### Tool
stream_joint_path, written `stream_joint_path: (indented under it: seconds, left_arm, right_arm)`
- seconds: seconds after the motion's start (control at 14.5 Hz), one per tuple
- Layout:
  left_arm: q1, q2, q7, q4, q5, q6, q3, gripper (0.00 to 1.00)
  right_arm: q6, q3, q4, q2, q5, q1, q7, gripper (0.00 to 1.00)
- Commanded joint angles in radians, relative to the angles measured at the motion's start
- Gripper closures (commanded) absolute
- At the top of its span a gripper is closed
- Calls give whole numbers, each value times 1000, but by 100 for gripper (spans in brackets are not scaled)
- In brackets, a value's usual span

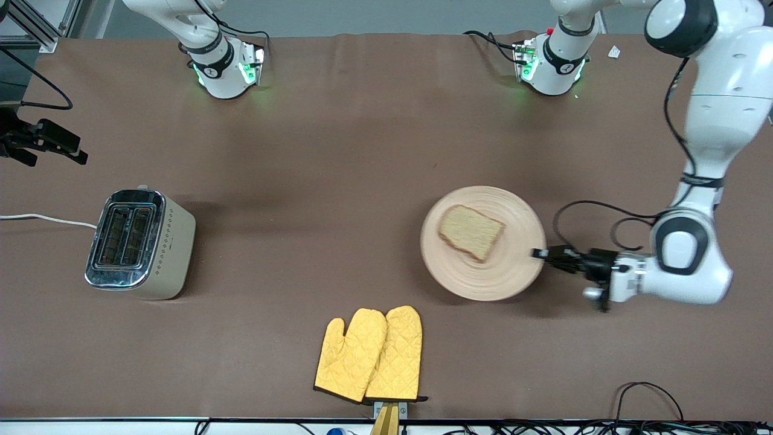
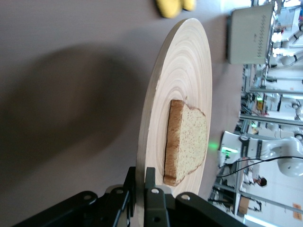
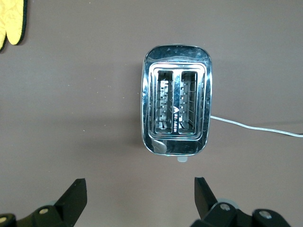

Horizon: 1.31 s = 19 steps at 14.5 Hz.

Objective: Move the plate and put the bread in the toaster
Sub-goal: 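Push the wooden plate with the left gripper toward the toaster, then reach the right gripper to the bread while the left gripper withdraws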

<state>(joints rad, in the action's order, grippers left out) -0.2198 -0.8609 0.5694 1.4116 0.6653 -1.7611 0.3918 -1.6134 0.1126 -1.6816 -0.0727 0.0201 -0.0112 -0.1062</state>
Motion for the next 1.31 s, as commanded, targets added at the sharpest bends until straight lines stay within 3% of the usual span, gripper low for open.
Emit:
stream_joint_path:
  seconds: [0.0, 0.34, 0.62, 0.76, 0.89, 0.96, 1.03, 1.24]
  left_arm:
    - [170, -33, -29, -20, 188, -93, -2, 100]
    - [492, -122, -92, -61, 453, -522, -2, 100]
    - [625, -210, -94, -134, 520, -679, -4, 100]
    - [639, -211, -94, -131, 533, -702, -4, 97]
    - [629, -211, -91, -126, 531, -701, -5, 74]
    - [614, -204, -89, -126, 527, -701, -7, 55]
    - [588, -196, -82, -117, 522, -696, -7, 1]
    - [472, -147, -83, -48, 502, -556, -10, 0]
  right_arm:
    - [9, -8, 28, 7, -35, 1, -4, 0]
    - [1, -8, 28, 17, -39, -1, -13, 0]
    - [-34, -10, 19, 132, -26, -29, 2, 0]
    - [-61, -5, 4, 223, 108, -12, 26, 0]
    - [-171, -5, -56, 257, 147, -16, 80, 0]
    - [-247, -7, -94, 270, 147, -42, 133, 0]
    - [-302, -7, -116, 295, 147, -74, 175, 0]
    - [-405, -5, -116, 385, 149, -174, 330, 0]
